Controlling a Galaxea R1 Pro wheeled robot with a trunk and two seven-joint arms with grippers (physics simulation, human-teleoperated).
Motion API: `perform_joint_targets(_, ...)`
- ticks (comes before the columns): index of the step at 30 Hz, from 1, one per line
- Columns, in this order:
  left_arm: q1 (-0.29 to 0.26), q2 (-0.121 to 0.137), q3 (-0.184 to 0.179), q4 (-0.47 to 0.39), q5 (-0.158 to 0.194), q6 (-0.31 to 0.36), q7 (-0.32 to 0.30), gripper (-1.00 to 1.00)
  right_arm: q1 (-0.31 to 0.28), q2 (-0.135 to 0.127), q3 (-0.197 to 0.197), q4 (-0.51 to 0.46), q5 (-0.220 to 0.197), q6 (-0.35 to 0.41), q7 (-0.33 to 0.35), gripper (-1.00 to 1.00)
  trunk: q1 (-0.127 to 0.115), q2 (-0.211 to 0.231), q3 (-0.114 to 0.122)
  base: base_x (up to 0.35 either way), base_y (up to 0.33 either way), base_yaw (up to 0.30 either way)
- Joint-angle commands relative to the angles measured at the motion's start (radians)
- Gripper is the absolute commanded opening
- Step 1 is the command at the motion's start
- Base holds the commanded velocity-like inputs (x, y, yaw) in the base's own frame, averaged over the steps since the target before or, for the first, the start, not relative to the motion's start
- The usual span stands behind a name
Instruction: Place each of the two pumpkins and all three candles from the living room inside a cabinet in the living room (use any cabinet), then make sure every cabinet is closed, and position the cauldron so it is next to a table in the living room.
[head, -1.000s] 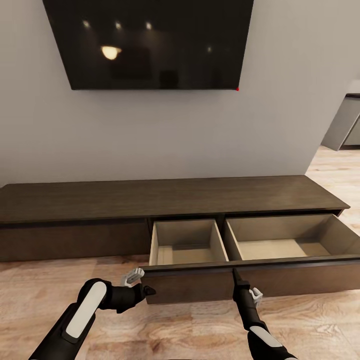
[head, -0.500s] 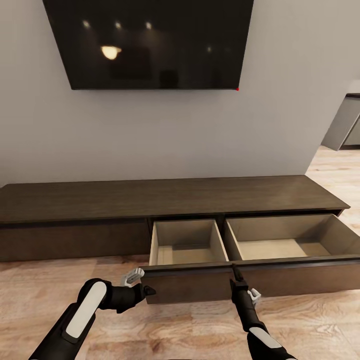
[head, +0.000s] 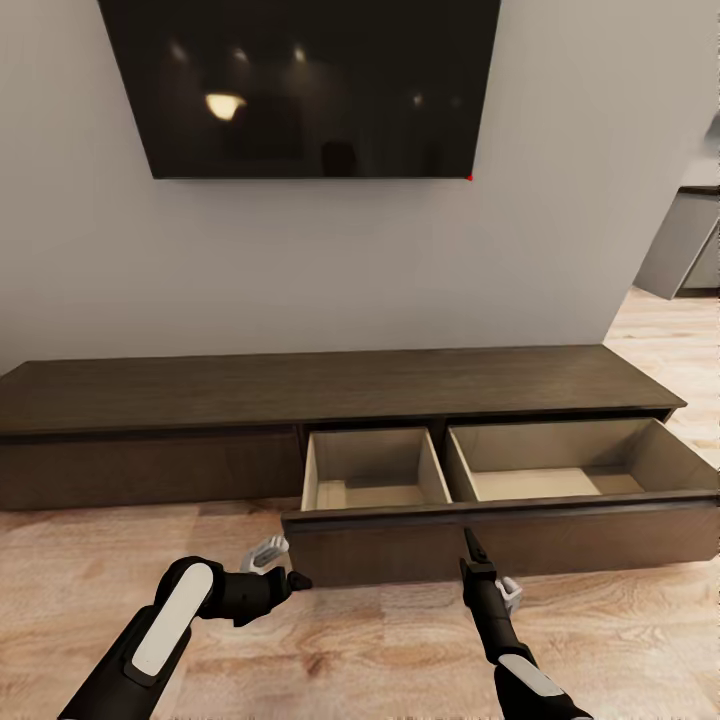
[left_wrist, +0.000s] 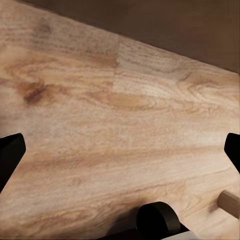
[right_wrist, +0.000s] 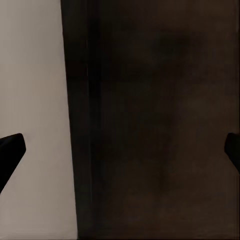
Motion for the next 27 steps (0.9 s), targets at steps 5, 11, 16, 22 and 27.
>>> perform_joint_targets(5,-0.001,0.001,-0.002,-0.001,0.010,0.001,0.010,1.00,-0.001,-0.001,0.010,0.000,-0.005,-0.007,0.001,1.00,-0.001,0.000,-0.001,-0.069,0.000,0.000)
perform_joint_targets(11,-0.001,0.000,0.001,-0.001,0.012,0.001,0.011,1.00,-0.001,-0.002,0.011,0.000,-0.004,0.119,-0.031,1.00,-0.002,0.000,0.011,-0.008,0.000,0.000)
perform_joint_targets(16,-0.001,0.000,0.004,0.006,0.013,0.001,0.012,1.00,-0.001,-0.004,0.010,0.010,0.001,0.274,-0.112,1.00,-0.021,0.035,0.026,0.000,0.000,0.000)
perform_joint_targets(22,-0.001,0.002,0.005,0.009,0.014,0.002,0.012,1.00,0.002,-0.007,0.011,0.099,0.002,0.328,-0.153,1.00,-0.044,0.077,0.045,0.000,0.000,0.000)
perform_joint_targets(27,-0.002,0.016,0.006,0.010,0.014,0.002,0.012,1.00,0.003,-0.008,0.013,0.216,0.015,0.409,-0.157,1.00,-0.063,0.112,0.061,0.000,0.000,0.000)
